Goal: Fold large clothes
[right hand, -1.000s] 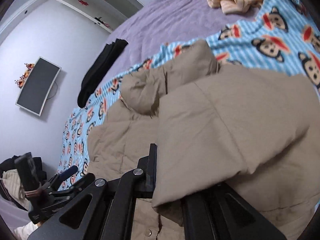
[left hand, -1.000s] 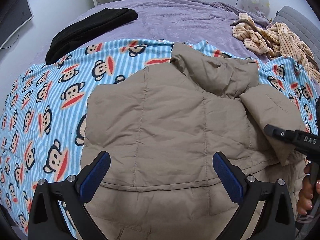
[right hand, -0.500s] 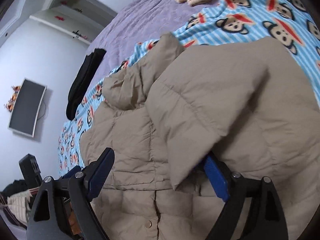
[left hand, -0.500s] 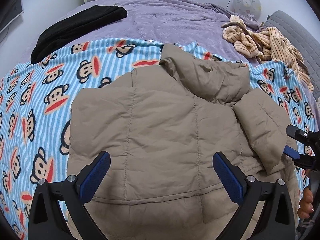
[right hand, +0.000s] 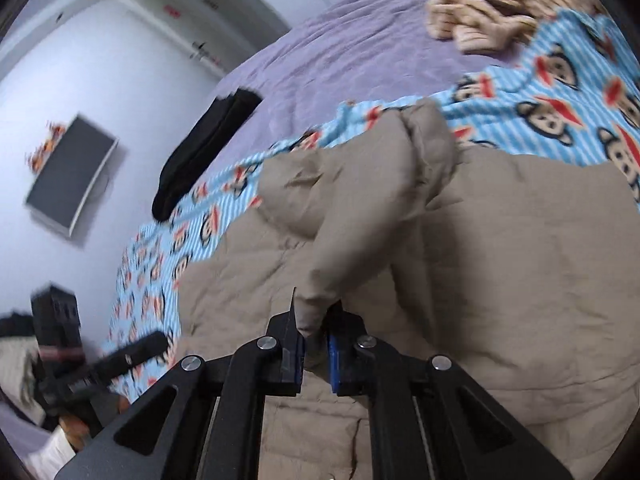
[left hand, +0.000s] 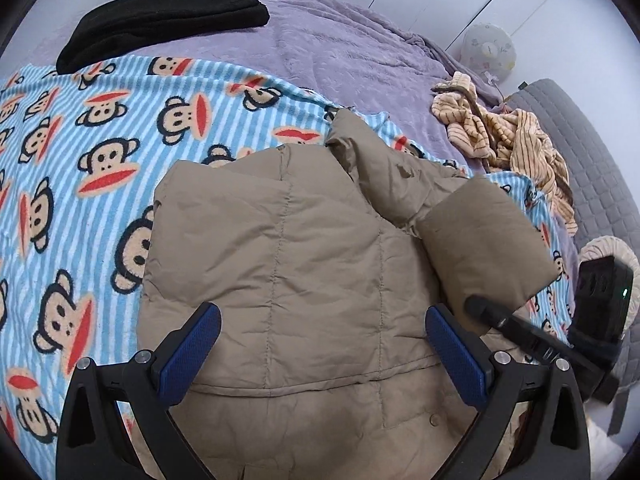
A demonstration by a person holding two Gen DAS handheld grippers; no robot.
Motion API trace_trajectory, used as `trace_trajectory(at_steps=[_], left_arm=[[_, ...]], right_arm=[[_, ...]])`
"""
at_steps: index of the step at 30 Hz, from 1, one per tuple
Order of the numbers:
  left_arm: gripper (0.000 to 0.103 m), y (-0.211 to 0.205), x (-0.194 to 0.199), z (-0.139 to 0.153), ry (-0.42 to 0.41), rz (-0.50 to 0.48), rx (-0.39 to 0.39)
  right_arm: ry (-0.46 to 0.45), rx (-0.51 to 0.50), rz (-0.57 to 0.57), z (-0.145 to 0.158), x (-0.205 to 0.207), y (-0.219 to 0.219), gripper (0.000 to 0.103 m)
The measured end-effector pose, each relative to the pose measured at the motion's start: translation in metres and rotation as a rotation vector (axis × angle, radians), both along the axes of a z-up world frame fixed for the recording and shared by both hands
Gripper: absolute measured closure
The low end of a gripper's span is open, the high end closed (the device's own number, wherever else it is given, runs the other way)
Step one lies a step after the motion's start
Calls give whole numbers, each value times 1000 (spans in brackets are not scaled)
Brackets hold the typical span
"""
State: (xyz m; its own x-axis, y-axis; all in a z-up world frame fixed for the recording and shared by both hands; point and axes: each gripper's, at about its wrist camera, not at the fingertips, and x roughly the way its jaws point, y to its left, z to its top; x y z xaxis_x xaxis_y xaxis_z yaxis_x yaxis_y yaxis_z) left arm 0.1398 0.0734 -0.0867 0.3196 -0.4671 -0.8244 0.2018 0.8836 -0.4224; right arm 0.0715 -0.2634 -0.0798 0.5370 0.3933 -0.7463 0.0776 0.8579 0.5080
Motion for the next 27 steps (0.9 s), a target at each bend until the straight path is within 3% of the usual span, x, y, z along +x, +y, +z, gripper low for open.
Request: trace_trajectory(at_steps=[2, 6, 7, 9, 10, 11, 15, 16, 17, 19, 20, 21, 22, 23, 24, 25, 27], left_arm=[[0, 4, 1, -2, 25, 5, -53], [1, 2, 1, -4, 41, -13, -108], [1, 0, 1, -5, 46, -23, -117], [1, -7, 2, -8, 68, -49, -147], [1, -12, 3, -10, 84, -66, -164], [1, -18, 3, -13, 100, -80, -172], [2, -48, 5, -28, 126, -137, -126], [7, -57, 6, -31, 124, -152, -111], [23, -66, 7, -35, 130, -170, -95], [62, -83, 12, -47, 168, -200, -65], [94, -91, 15, -54, 191, -204, -49], [94, -95, 17, -58, 201, -192, -28], [94, -98, 17, -58, 186, -178, -8], [94, -99, 16, -54, 164, -167, 6], [94, -97, 15, -51, 144, -158, 13], [94, -94, 14, -49, 126, -148, 24], [94, -86, 14, -51, 110, -137, 62]], right_arm=[[25, -71, 101, -10, -6, 34, 93], [93, -222, 187, -35, -20, 75, 89], [108, -257, 201, -39, -21, 82, 82], [121, -284, 228, -43, -23, 90, 55], [120, -287, 231, -41, -24, 92, 35], [117, -291, 229, -38, -26, 92, 25], [96, -246, 193, -18, -42, 72, 25], [102, -233, 163, -14, -48, 59, 25], [112, -222, 130, -14, -52, 42, 25], [135, -200, 33, -13, -65, 3, 25], [142, -188, -18, -12, -70, -16, 25], [153, -173, -77, -13, -75, -39, 25], [167, -152, -139, -15, -79, -62, 33], [173, -122, -185, -16, -81, -82, 70], [179, -86, -232, -18, -84, -102, 91], [194, -71, -270, -21, -85, -118, 99], [198, -51, -319, -24, -84, -142, 99]])
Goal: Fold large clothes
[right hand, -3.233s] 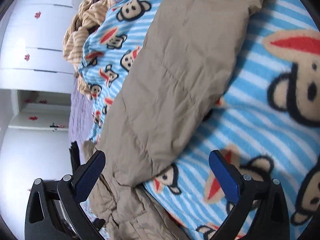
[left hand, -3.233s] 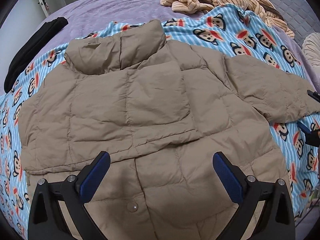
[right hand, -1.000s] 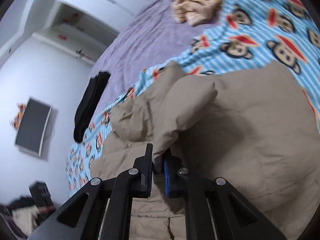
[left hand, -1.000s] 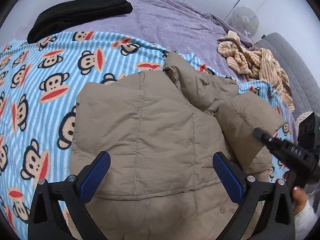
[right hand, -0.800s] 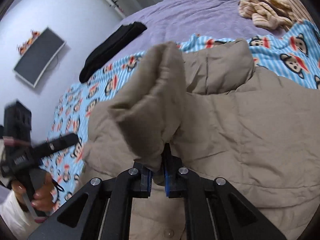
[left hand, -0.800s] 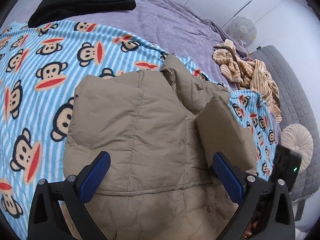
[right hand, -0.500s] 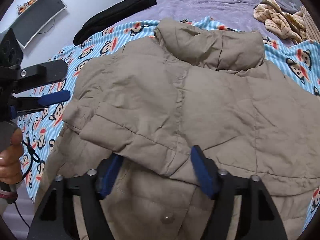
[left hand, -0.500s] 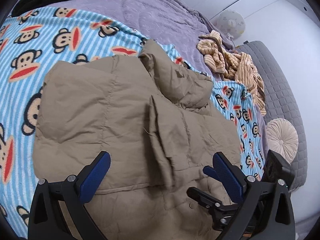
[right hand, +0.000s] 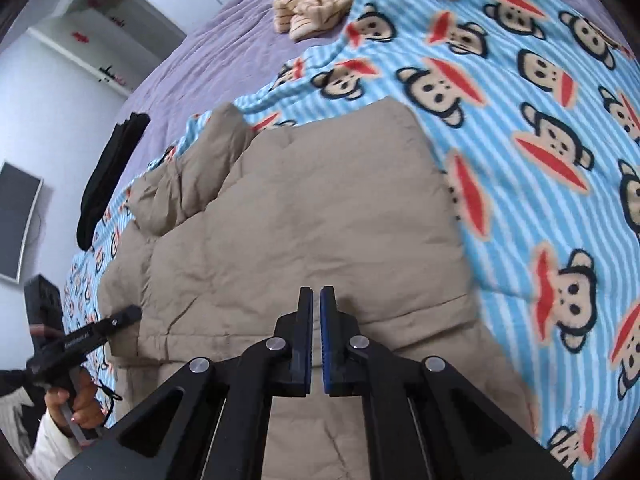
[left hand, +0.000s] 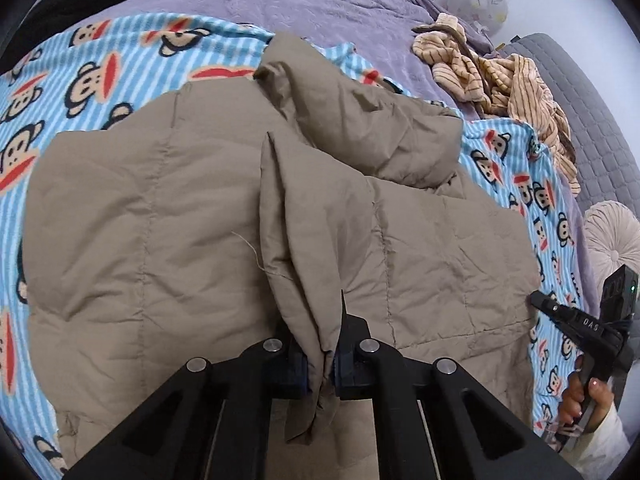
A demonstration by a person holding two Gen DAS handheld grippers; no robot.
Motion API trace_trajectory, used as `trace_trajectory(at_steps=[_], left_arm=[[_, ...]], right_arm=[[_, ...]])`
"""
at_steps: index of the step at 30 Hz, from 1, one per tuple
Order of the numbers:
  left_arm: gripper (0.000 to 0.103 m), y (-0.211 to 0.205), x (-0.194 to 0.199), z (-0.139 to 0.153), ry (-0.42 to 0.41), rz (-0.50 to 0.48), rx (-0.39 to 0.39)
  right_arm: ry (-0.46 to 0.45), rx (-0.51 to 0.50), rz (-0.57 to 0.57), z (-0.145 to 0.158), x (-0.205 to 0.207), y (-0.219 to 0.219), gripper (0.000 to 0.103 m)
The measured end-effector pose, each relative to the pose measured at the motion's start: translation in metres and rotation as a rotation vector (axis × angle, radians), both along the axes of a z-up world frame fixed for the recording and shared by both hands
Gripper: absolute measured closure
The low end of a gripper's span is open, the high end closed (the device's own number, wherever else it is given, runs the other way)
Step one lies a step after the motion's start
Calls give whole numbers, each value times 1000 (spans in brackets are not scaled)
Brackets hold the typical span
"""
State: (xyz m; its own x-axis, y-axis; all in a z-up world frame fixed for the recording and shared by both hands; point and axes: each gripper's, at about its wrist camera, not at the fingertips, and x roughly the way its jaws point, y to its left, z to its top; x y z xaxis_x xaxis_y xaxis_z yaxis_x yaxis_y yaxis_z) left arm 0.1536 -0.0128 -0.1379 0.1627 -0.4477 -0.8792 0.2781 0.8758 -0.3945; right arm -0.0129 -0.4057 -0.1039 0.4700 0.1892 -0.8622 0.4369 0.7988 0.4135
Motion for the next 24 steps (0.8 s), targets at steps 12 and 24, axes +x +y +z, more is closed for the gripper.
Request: trace_trajectory(at_steps=[12, 24], left_arm=[[93, 24, -10, 17, -88, 49, 154], [93, -25, 5, -10, -187, -43, 333]], right_arm=[[82, -71, 94, -60, 38, -27, 103], [41, -181, 118, -25, 52, -30, 103]])
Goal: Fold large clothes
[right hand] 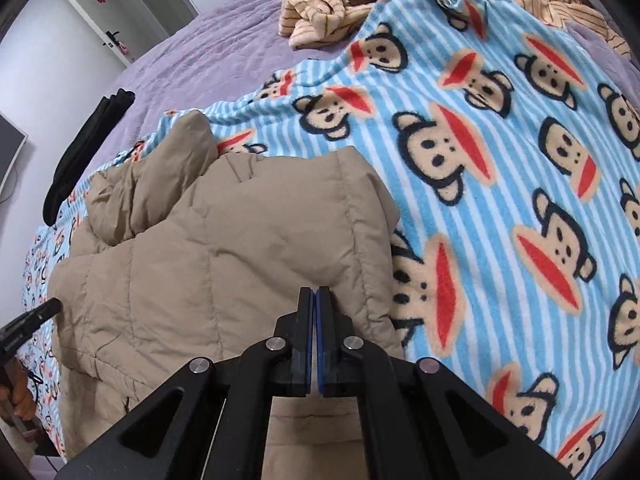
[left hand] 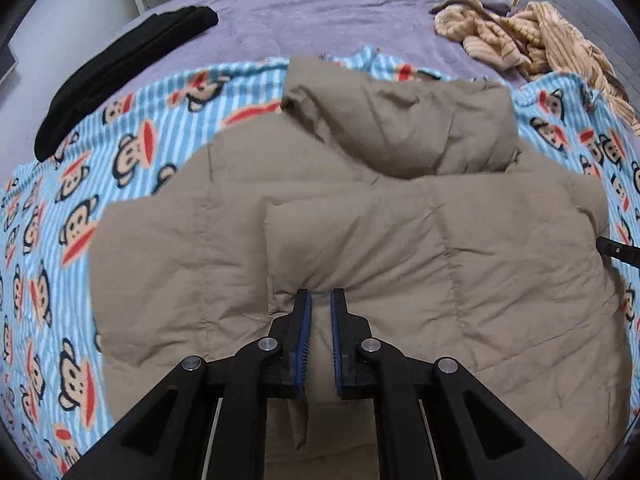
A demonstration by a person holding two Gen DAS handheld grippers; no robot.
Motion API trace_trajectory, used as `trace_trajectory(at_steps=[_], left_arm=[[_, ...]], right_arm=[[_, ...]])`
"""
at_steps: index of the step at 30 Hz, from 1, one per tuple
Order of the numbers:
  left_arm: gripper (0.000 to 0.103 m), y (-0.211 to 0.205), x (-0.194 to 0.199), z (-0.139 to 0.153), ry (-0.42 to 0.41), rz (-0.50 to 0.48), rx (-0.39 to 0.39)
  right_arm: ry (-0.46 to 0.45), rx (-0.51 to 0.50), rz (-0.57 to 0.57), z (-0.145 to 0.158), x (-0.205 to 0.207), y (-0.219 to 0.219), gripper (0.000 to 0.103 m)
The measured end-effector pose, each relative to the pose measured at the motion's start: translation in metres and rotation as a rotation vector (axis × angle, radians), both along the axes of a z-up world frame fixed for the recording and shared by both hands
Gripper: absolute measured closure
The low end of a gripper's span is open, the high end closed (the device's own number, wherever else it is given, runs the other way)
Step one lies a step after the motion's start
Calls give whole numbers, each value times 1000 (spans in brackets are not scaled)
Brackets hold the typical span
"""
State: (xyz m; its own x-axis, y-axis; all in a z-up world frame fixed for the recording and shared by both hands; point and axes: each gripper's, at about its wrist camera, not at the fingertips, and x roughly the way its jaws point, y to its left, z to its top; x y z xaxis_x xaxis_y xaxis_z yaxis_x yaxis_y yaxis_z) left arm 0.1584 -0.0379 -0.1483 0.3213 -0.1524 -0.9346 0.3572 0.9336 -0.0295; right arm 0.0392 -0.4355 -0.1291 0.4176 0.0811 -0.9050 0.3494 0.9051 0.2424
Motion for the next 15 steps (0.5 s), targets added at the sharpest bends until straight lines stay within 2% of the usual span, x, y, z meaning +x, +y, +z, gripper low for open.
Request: trace_trajectory(at_steps=[2, 4, 8, 11, 15], left_arm=[[93, 1, 2, -10, 9, 13, -34], [93, -4, 2, -13, 2, 6, -31], [93, -8, 0, -16, -15, 9, -21], [93, -7, -2, -10, -20, 23, -10], [93, -2, -7, 7, -28, 64, -6]], right_arm=[[41, 14, -6, -18, 4, -9, 103], [61, 18, -6, -35, 3, -16, 103], [37, 36, -10, -54, 1, -26, 103], [40, 33, -19, -54, 1, -27, 103], [66, -38, -4, -36, -5, -18, 103]])
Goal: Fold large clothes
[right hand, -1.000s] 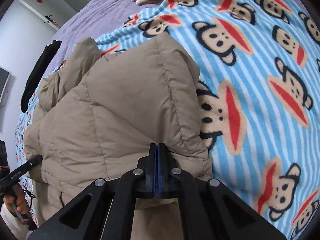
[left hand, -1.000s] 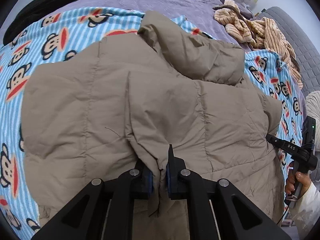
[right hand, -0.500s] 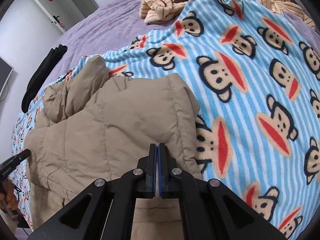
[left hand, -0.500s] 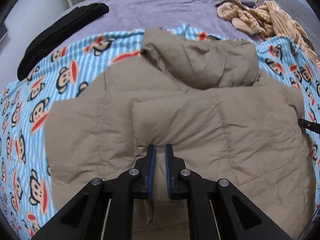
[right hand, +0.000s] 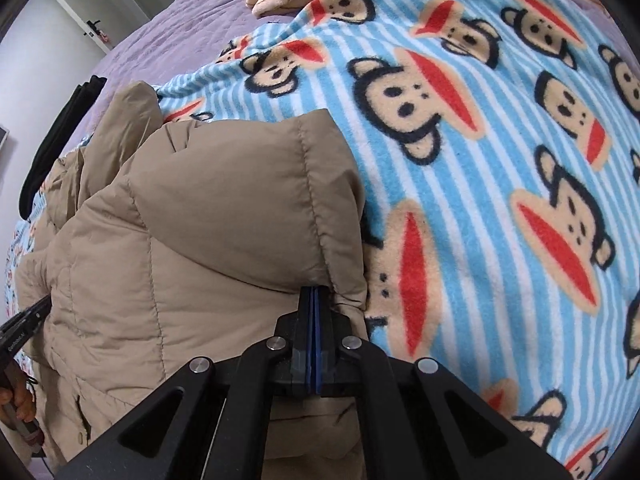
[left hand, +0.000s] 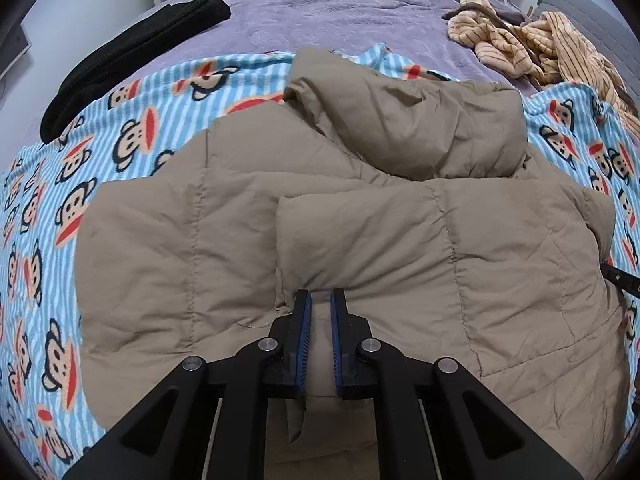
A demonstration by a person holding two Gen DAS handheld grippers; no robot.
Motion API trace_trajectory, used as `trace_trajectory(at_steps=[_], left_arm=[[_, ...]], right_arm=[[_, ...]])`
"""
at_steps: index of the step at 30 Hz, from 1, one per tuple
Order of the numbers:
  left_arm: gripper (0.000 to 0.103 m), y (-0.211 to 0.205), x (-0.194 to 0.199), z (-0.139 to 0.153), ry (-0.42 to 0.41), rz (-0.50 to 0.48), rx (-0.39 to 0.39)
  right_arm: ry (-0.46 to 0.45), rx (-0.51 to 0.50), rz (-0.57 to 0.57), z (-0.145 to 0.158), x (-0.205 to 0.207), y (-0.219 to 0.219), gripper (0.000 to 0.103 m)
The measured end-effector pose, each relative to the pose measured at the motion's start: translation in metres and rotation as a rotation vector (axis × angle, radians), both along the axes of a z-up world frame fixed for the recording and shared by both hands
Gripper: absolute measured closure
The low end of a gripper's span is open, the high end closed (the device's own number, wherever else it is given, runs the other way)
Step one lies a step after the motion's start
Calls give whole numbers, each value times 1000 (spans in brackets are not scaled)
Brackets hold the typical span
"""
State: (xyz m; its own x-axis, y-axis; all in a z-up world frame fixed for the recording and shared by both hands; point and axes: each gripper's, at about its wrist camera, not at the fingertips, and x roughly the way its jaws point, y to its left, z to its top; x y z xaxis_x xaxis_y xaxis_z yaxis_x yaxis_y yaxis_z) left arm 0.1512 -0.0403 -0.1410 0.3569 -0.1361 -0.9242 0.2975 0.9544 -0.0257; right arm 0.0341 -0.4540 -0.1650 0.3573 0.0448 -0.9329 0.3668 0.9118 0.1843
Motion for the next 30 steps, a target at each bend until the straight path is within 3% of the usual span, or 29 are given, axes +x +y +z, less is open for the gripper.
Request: trace_trajectory(at_steps=[6, 16, 30], left_arm=[[93, 17, -10, 19, 4, 38, -10], [93, 14, -32, -2, 34, 49, 54], [93, 11, -55, 29, 17, 71, 67]], right_arm=[[5, -65, 29, 28, -22, 13, 99], [7, -27, 16, 38, -52, 17, 99], [18, 25, -3, 53, -85, 15, 99]])
